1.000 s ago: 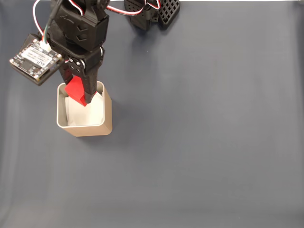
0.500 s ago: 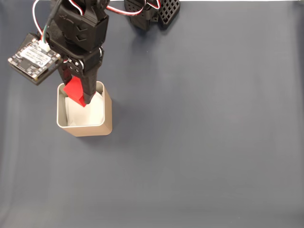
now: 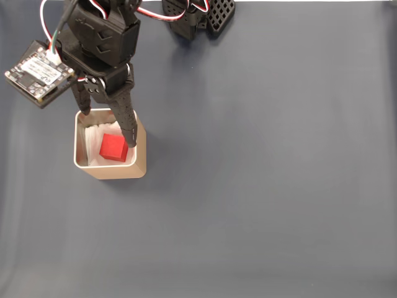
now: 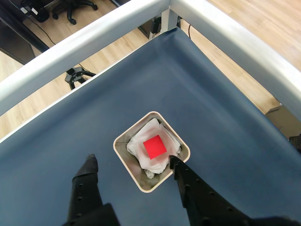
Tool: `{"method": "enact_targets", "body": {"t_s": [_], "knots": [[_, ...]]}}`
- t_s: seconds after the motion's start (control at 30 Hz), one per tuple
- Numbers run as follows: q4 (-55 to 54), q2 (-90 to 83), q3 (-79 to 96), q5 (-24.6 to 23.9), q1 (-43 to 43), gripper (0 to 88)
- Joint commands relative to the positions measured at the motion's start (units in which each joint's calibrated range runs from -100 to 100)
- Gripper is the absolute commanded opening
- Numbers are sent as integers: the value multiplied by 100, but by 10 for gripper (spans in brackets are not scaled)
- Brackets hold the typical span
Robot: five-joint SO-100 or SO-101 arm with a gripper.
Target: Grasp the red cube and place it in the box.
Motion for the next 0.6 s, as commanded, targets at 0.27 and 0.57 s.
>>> {"method": "enact_targets", "body": {"t_s": [0.27,0.57], "knots": [[-145,-66,-199,20,65,379],[-186,-66,-199,0,65,380]]}}
